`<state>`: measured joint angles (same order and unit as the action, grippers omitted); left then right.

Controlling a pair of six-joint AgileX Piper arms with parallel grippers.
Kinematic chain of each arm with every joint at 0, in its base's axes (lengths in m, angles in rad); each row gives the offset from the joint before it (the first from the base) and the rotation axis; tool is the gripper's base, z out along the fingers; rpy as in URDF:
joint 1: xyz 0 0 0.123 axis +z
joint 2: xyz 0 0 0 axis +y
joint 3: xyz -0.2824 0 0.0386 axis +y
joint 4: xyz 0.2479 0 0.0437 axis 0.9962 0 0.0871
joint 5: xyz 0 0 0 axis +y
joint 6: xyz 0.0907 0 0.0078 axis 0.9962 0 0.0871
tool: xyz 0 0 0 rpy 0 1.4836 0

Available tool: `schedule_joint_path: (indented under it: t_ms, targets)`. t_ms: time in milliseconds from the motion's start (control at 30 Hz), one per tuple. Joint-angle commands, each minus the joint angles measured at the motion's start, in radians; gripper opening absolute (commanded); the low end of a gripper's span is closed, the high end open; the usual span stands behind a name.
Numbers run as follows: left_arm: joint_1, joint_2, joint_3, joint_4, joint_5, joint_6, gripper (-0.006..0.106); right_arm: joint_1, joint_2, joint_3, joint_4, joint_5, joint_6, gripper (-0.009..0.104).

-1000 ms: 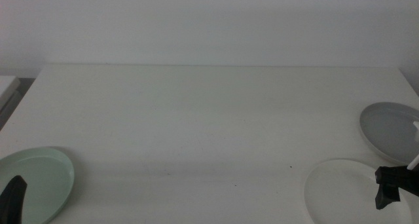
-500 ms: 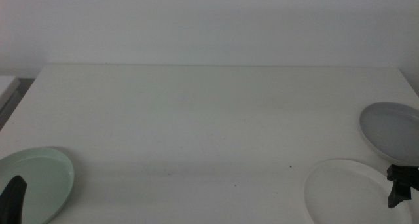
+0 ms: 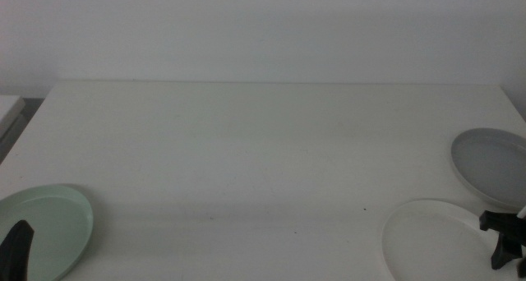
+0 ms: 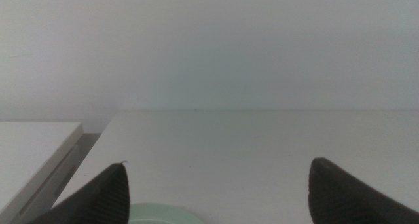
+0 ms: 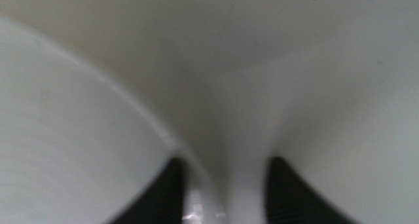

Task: Stack the three bowls on top of each other.

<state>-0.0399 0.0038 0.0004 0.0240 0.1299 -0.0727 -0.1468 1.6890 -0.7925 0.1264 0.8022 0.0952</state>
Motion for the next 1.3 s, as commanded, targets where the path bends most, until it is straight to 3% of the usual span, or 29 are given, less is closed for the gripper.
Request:
schedule_joint_path:
  t_ms: [0, 100, 333, 467, 633, 800, 967, 1267]
  targets:
    - [0.0, -0.004, 0.0, 0.003, -0.015, -0.004, 0.094, -0.004, 0.026, 0.008, 0.022, -0.018, -0.009, 0.023]
    - [0.0, -0.004, 0.0, 0.003, -0.015, -0.004, 0.094, -0.004, 0.026, 0.008, 0.007, -0.005, -0.018, -0.002]
    - [0.0, -0.004, 0.0, 0.003, -0.015, -0.004, 0.094, 0.018, 0.004, -0.007, 0.014, 0.058, -0.018, -0.001]
    - [0.0, -0.004, 0.0, 0.003, -0.015, -0.004, 0.094, 0.131, -0.059, -0.089, 0.016, 0.124, -0.002, -0.001]
    - [0.0, -0.004, 0.0, 0.003, -0.015, -0.004, 0.094, 0.28, -0.052, -0.318, 0.075, 0.219, 0.017, -0.001]
    - [0.0, -0.004, 0.0, 0.003, -0.015, -0.004, 0.094, 0.381, 0.045, -0.553, 0.142, 0.255, 0.017, -0.001]
    - [0.0, -0.004, 0.0, 0.003, -0.015, -0.004, 0.094, 0.463, 0.189, -0.738, 0.167, 0.249, 0.017, -0.001]
    - [0.0, -0.004, 0.0, 0.003, -0.015, -0.004, 0.094, 0.508, 0.391, -0.857, 0.199, 0.244, 0.017, -0.001]
